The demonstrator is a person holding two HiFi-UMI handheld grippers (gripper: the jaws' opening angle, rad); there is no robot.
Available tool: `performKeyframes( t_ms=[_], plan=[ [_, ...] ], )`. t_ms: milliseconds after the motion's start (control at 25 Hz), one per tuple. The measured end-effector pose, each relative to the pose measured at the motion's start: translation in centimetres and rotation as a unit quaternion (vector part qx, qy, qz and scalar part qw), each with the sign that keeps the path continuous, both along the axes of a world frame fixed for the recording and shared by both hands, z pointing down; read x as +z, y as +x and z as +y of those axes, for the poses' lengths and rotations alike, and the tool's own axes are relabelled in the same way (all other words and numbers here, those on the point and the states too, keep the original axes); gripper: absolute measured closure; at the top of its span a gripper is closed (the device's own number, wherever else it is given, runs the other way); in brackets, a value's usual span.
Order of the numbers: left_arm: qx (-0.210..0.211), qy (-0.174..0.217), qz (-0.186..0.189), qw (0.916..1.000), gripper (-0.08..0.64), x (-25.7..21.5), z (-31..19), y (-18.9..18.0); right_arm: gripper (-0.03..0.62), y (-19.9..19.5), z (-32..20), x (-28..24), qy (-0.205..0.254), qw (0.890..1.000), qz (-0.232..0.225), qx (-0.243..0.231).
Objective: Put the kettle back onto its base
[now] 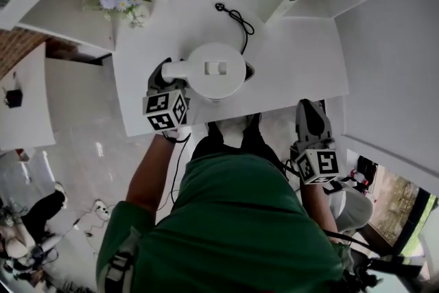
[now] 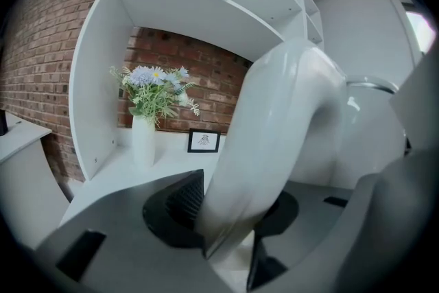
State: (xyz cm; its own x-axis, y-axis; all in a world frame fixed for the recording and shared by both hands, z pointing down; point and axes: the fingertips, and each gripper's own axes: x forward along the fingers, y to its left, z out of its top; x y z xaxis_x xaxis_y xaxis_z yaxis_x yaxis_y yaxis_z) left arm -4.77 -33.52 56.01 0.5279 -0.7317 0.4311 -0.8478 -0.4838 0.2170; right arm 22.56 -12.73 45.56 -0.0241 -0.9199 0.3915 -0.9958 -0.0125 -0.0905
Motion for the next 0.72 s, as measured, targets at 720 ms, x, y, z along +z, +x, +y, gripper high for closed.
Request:
performKeyframes(
  t_ms=[720],
  plan=[
    [-0.142,-0.008,-0.004,0.9898,0.405,1.4,1.0,1.8,0.549,6.2,-6.2,0.1,-0.006,0.992,-0.004,-0.13]
  ],
)
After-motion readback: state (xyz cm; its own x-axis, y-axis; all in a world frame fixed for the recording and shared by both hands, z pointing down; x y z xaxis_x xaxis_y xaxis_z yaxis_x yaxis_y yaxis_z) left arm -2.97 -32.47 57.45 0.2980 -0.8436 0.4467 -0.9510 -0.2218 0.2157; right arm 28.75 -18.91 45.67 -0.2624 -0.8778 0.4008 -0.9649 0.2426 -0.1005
